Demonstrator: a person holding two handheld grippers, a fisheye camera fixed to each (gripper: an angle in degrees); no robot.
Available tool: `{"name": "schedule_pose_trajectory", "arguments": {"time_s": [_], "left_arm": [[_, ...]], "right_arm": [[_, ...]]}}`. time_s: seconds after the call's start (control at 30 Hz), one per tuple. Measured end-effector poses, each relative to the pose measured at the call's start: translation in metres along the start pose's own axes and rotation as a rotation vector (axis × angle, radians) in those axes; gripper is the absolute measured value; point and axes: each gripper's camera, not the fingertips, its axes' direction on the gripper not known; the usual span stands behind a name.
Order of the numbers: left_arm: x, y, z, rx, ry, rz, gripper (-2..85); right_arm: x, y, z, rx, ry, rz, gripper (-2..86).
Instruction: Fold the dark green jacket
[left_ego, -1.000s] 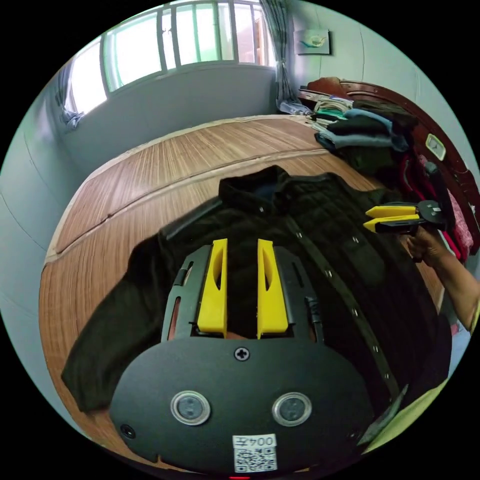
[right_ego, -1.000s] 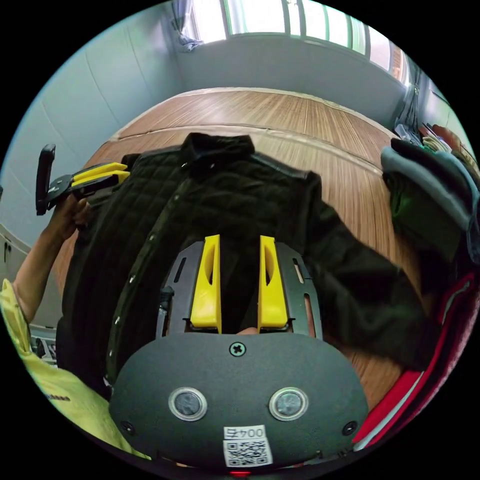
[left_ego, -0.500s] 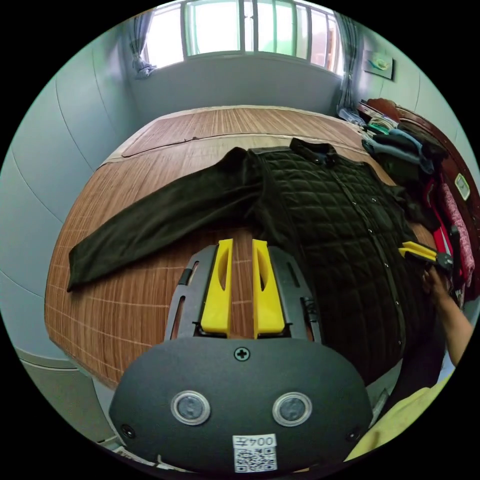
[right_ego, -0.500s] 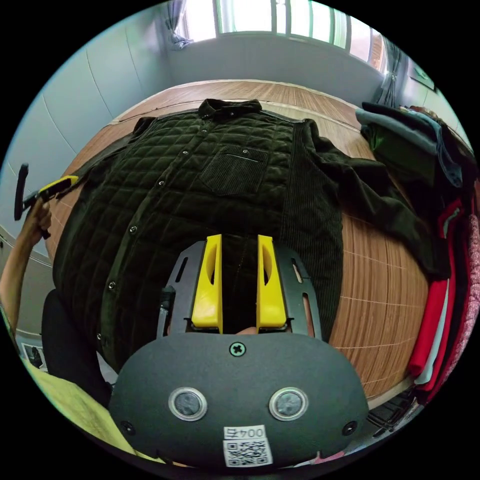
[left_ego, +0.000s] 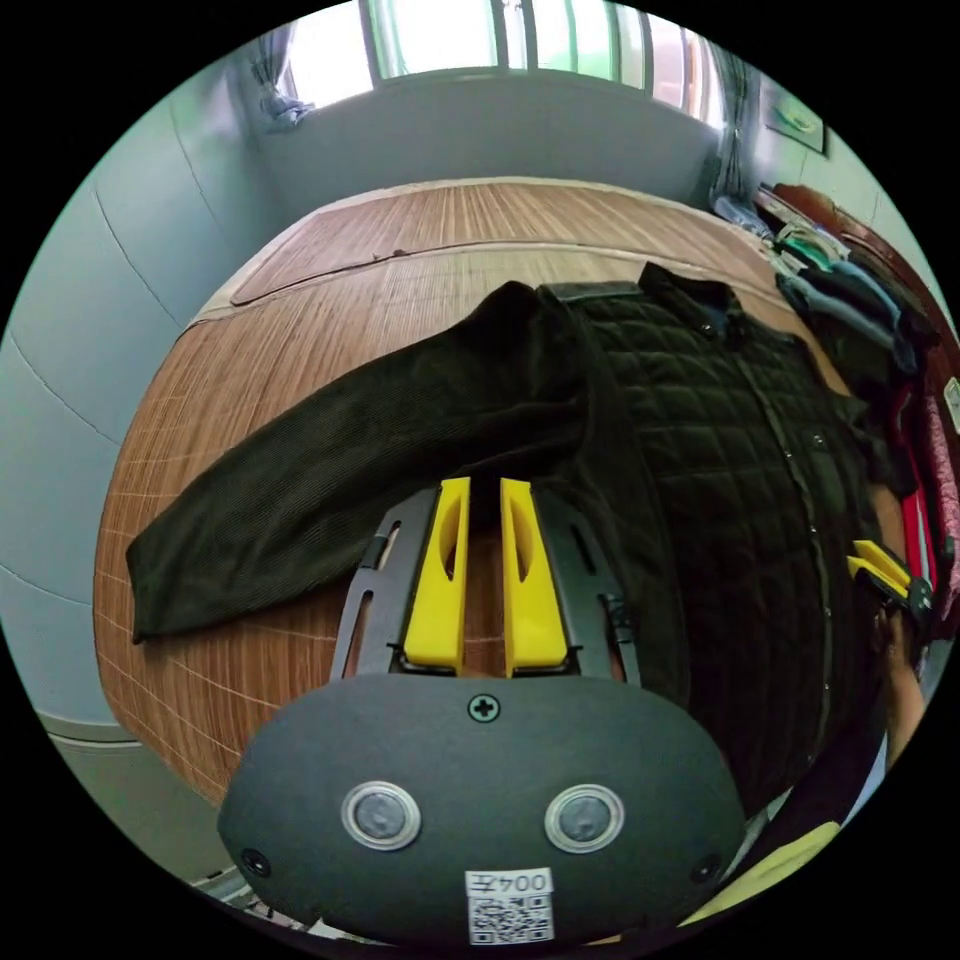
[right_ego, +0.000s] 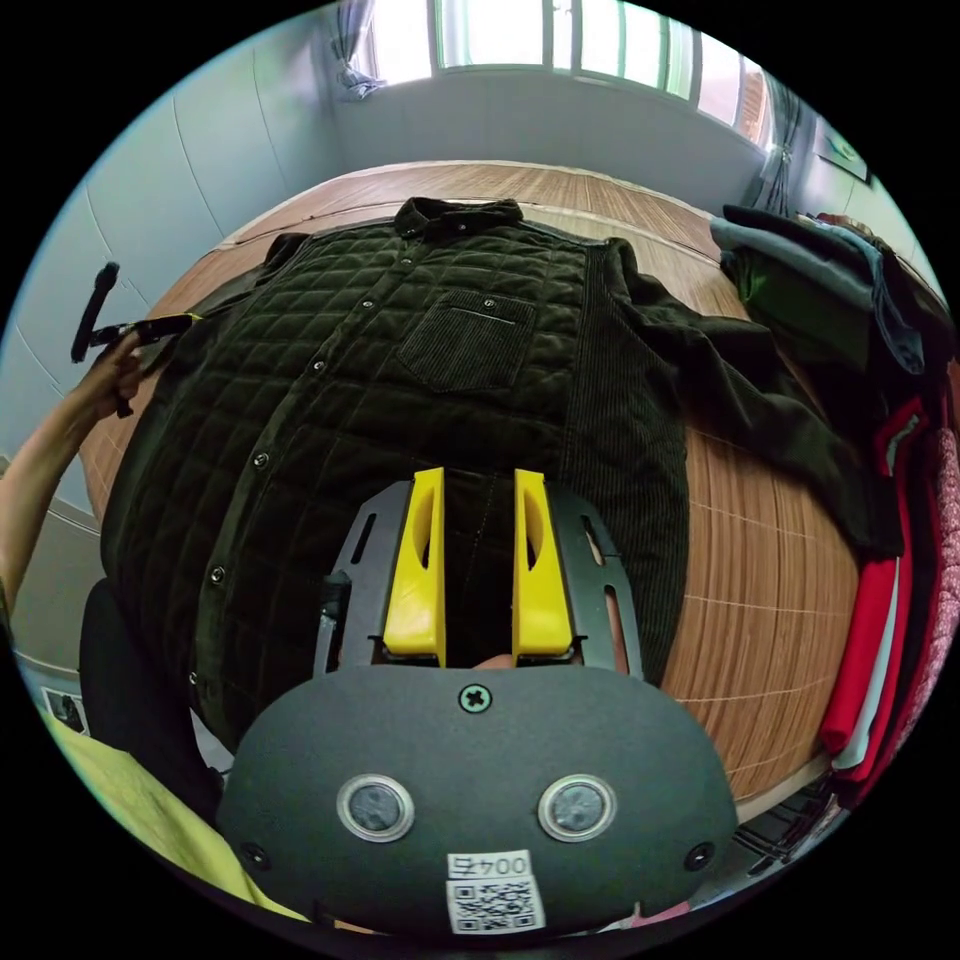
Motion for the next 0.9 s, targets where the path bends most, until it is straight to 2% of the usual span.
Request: {"name": "schedule_pose_trajectory", "arguments": {"time_s": [0.13, 0.2, 0.23, 0.3, 0.4, 0.67, 0.9], "left_arm": [[-0.026, 0.027, -0.007, -0.008, 0.197, -0.066, 7.5], [-0.045, 0.039, -0.002, -0.025, 0.343, -0.096, 7.8], [-0.049, 0.041, 0.000, -0.030, 0.361, -0.102, 7.9], [-0.065, 0.046, 0.011, -0.056, 0.416, -0.133, 8.1], [-0.082, 0.050, 0.026, -0.062, 0.506, -0.206, 8.4], [-0.094, 0.051, 0.046, -0.082, 0.520, -0.203, 9.3], [-0.113, 0.058, 0.056, -0.063, 0.658, -0.258, 9.6]], "right_arm": [[0.038, 0.004, -0.019, 0.030, -0.123, 0.051, 9.8], [0.092, 0.009, -0.048, 0.156, -0.195, 0.190, 9.1], [0.108, 0.010, -0.052, 0.171, -0.214, 0.231, 9.1], [0.168, 0.012, -0.056, 0.162, -0.298, 0.368, 9.2], [0.220, 0.008, -0.043, 0.099, -0.387, 0.459, 10.3], [0.271, 0.006, -0.001, -0.044, -0.488, 0.485, 11.4], [0.302, 0.026, 0.011, -0.010, -0.665, 0.527, 9.7]]}}
